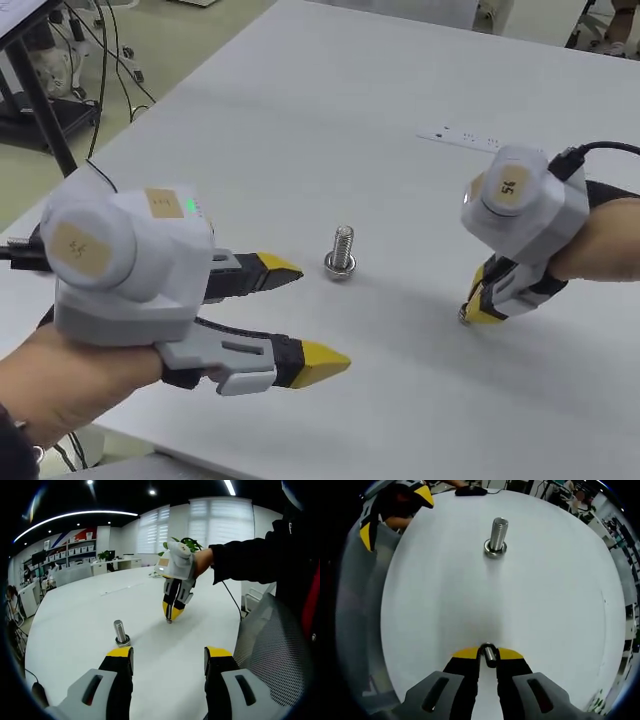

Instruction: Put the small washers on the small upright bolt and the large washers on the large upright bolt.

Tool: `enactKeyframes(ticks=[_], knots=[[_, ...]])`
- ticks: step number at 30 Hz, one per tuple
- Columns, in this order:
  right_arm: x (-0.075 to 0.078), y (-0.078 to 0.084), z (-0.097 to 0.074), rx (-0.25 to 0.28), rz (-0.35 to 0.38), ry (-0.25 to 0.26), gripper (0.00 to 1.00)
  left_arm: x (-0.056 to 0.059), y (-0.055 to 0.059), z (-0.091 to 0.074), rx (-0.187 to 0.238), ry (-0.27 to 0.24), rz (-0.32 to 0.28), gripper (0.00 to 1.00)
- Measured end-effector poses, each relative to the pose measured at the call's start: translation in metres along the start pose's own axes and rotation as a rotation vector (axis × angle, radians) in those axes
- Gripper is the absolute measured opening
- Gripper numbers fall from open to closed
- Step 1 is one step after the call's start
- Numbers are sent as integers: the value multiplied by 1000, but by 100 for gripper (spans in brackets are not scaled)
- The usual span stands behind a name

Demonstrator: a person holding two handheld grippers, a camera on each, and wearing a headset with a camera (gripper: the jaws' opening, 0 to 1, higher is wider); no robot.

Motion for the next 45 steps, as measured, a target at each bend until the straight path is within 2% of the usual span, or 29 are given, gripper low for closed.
enactKeyframes(ticks=[16, 22, 25, 28, 31, 45], knots=[[-1, 3, -1, 26, 25, 18, 15, 0, 0, 1, -3, 1, 4, 56], [-2, 6, -2, 59, 49, 37, 20, 0, 0, 1, -5, 1, 3, 56], [-4, 8, -4, 104, 79, 46, 22, 0, 0, 1, -5, 2, 3, 56], [-7, 11, -4, 109, 84, 54, 25, 0, 0, 2, -6, 3, 1, 56], [-10, 13, -6, 136, 108, 59, 27, 0, -1, 2, -6, 3, 1, 56], [-22, 23, -29, 269, 192, 156, 34, 0, -2, 6, -10, 16, 3, 57]])
Point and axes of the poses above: the centre of the closed fingertips' face, and the gripper's own axes: z roughly forward along the fingers, x roughly to its right, y roughly out of its underside, the point moved 10 cm from there along -z, roughly backward along the fingers, and after that the axes turned 3 degrees about -z, right-handed, at the moved point
